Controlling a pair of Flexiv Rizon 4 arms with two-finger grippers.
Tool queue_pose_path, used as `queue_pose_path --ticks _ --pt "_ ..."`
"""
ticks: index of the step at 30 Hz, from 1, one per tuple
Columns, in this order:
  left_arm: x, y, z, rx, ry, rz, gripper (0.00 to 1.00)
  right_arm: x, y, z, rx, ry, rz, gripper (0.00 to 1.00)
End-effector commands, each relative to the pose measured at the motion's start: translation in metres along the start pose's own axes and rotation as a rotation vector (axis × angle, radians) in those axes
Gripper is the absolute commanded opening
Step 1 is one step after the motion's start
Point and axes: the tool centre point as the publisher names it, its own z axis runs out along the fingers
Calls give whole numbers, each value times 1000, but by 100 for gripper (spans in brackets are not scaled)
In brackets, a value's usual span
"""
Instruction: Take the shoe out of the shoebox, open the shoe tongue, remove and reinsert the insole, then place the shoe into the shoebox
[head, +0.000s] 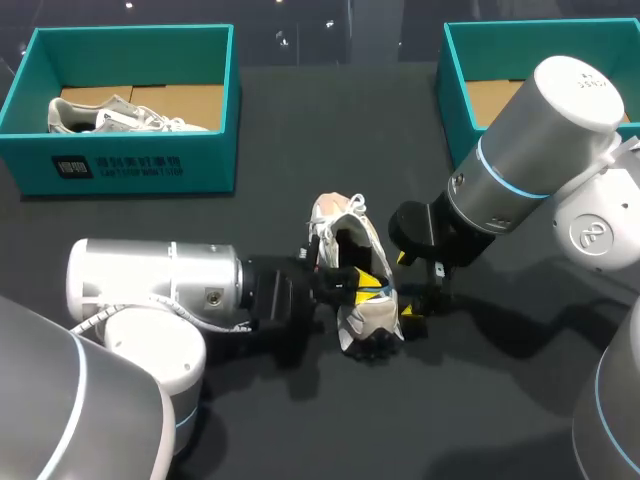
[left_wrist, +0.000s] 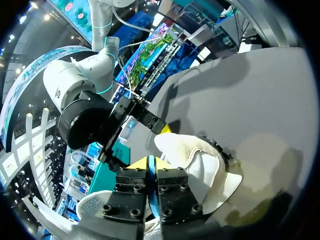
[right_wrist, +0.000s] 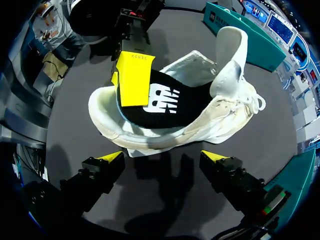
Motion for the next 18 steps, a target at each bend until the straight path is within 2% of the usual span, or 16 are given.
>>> queue_pose_path --ticks 1,7,13,14,17,18 --pt "-1 10 9 -27 2 8 0 1 0 1 2 -3 0 100" --pt "-3 22 7 -59 -8 5 0 1 0 1 2 -3 0 100" --pt "-6 12 1 -32 -9 -68 0 1 0 1 2 -3 0 100" --pt "-7 9 0 -25 -6 -75 4 1 0 1 2 -3 0 100" --pt "-8 1 -3 -8 -1 -92 25 1 0 1 2 -3 0 100" --pt "-9 -2 -4 -1 2 -96 29 1 0 1 2 -3 0 100"
